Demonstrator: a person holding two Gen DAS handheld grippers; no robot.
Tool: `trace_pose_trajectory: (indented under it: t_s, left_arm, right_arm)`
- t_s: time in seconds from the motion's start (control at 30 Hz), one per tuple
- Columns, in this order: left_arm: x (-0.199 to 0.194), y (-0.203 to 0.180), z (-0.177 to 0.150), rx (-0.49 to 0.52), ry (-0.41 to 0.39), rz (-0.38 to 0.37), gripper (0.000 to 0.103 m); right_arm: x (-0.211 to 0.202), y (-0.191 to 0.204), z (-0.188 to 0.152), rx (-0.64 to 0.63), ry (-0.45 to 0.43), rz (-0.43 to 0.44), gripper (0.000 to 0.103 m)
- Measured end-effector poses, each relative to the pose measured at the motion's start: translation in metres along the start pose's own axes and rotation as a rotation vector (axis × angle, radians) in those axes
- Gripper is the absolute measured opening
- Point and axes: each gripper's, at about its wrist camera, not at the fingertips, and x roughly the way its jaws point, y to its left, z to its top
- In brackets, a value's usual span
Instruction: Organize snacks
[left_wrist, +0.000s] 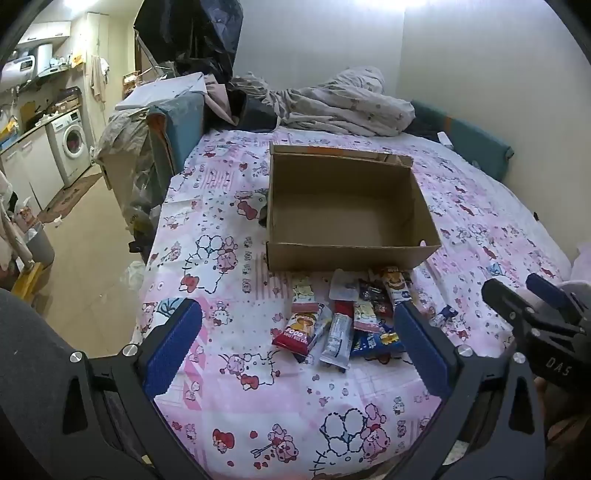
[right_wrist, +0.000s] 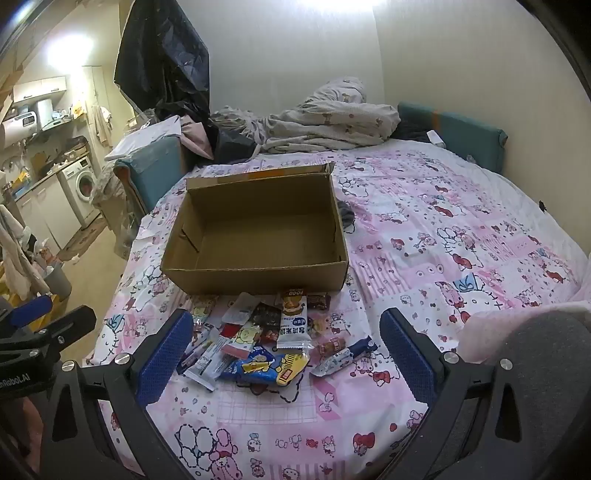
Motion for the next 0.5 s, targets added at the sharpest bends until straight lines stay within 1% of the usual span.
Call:
trace_pose_trajectory:
  t_s: [0.07,0.1,0.13,0.37,0.4,0.5]
  left_arm:
    - [-0.0033,-0.0011,-0.0012,0.003,0.0,0.014,0.102]
    - [0.0013,-0.0026,0.0023,0.002,0.039,-0.008,0.102]
    - [0.0006,-0.0035,0.0029,0.004,0.037,-0.001,0.102]
    - [0.0024,-0.0037,0.0045,0.007,0.034,-0.024,0.102]
    - [0.0025,-0.0031,0.0026,0.008,0.03,-0.029,0.102]
    - [0.0029,-0.0022,0.001,0.008,0.027,-0.031,0.102]
  right_arm:
    - [0.0001,-0.0004,-0.0003,0.002,-0.001,0.002,0.103]
    - [0.0,-0.0007,-0.0003,0.003,-0.002,0.003,0.103]
    - [0.0,-0.0008,-0.0003,0.004,-0.003,0.005,0.103]
    - [-0.003,-0.0014,0.0014,0.011,-0.015,0.012,0.103]
    - [-0.0054,-0.006,-0.0007,0.012,-0.017,0.012,0.103]
    - [0.0001,-0.0028,0.0011,0.011,-0.012,0.011,0.103]
